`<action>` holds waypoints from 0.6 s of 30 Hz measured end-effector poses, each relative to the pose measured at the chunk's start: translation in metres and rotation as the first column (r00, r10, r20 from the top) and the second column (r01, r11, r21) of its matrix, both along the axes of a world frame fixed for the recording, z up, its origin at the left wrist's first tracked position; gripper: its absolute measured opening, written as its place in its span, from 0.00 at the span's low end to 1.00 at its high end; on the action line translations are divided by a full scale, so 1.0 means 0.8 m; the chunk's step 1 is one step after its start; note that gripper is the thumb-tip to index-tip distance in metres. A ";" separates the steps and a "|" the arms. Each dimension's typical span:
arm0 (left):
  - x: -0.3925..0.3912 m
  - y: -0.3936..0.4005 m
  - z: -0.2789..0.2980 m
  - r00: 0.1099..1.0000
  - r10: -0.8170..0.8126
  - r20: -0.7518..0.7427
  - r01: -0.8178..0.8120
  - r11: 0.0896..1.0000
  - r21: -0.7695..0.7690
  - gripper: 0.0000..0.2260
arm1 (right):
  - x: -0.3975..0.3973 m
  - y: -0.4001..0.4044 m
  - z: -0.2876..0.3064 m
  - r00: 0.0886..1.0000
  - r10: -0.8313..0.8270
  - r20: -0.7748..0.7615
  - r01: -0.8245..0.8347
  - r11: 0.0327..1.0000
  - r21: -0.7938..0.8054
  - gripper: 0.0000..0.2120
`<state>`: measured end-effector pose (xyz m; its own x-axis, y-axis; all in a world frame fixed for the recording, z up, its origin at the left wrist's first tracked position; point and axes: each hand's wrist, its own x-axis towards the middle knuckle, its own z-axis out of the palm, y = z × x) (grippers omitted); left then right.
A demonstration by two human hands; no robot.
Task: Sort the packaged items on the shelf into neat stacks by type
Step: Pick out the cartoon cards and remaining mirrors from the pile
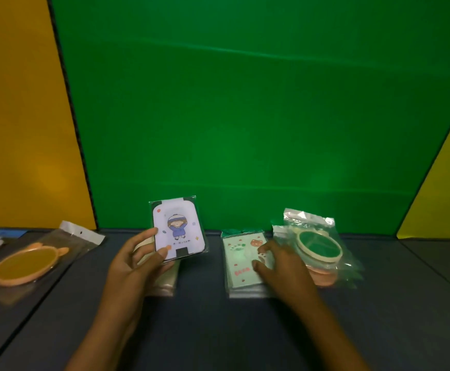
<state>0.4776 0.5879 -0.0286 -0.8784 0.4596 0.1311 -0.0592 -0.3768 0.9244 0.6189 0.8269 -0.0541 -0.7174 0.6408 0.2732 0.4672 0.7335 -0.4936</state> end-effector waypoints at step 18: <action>0.035 0.028 0.029 0.997 0.011 -0.071 -0.009 0.999 0.032 0.16 | 0.036 0.013 0.047 0.959 0.229 -0.168 -0.238 0.971 -0.034 0.12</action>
